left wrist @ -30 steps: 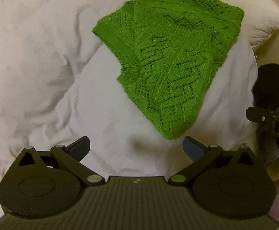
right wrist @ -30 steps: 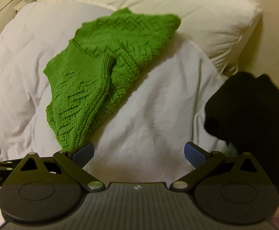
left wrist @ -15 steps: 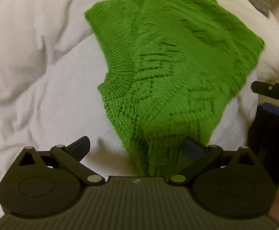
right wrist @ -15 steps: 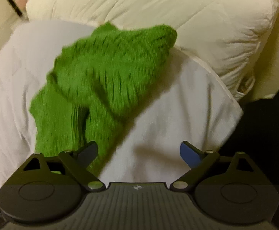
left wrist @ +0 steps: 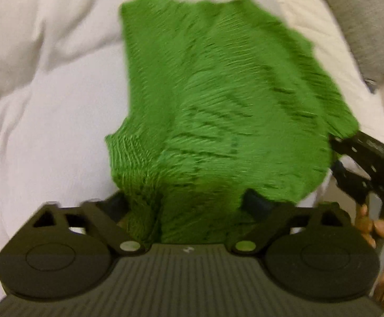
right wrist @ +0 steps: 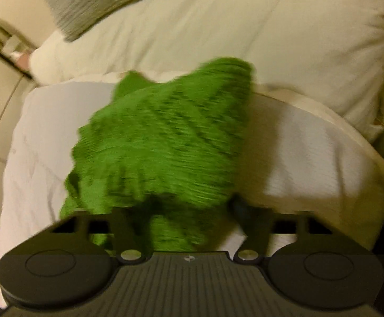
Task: Fold clothes
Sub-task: 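Close both grippers on the green vest's edge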
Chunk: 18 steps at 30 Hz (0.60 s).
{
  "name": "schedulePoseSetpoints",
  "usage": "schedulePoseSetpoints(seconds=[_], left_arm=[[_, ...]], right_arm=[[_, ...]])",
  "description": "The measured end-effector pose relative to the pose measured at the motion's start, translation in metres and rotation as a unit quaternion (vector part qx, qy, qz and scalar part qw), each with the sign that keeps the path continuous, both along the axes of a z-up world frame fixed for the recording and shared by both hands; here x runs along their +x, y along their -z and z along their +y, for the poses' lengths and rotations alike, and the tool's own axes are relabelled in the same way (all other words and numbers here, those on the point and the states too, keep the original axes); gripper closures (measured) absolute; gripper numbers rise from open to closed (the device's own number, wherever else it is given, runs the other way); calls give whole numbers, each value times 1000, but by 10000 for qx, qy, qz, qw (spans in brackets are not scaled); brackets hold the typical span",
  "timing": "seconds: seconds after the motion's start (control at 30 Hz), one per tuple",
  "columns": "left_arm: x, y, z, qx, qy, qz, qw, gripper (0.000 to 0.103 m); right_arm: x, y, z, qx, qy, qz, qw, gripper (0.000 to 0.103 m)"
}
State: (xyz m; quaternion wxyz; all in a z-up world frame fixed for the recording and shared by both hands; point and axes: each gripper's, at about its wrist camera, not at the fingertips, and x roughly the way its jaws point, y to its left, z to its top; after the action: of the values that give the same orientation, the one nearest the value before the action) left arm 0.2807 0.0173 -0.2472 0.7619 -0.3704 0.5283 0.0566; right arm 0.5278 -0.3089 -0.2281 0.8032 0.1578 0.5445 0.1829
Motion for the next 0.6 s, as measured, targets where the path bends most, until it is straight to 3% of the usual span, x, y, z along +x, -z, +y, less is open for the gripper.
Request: schedulePoseSetpoints(seconds=[0.03,0.1,0.23,0.27,0.3,0.33,0.4,0.47,0.6], left_arm=[[0,1,0,-3,9,-5,10000,20],[-1,9,5,-165,-132,92,9997,6],[2,11,3,-265,-212,58,9994,5],[4,7,1,-218,-156,10,9996,10],[6,2,-1,-172,-100,-38,9998,26],[8,-2,-4,-126,-43,-86,9999,36],[13,-10,-8,-33,69,-181,9998,68],[14,-20,-9,14,146,-273,9995,77],[-9,-56,9,59,-114,-616,9980,79]], right_arm=[[-1,-3,5,-87,-89,-106,9999,61],[-2,-4,12,-215,-240,-211,9993,61],[2,3,11,-73,-163,-34,9998,59],[2,4,12,-50,-163,-12,9999,59],[1,4,14,-89,-222,-33,9997,60],[0,3,17,-128,-280,-58,9995,66],[-4,-6,20,-205,-398,-201,9988,85],[-10,-21,25,-226,-562,-401,9974,86],[-29,-64,44,-110,-923,-944,9912,88]])
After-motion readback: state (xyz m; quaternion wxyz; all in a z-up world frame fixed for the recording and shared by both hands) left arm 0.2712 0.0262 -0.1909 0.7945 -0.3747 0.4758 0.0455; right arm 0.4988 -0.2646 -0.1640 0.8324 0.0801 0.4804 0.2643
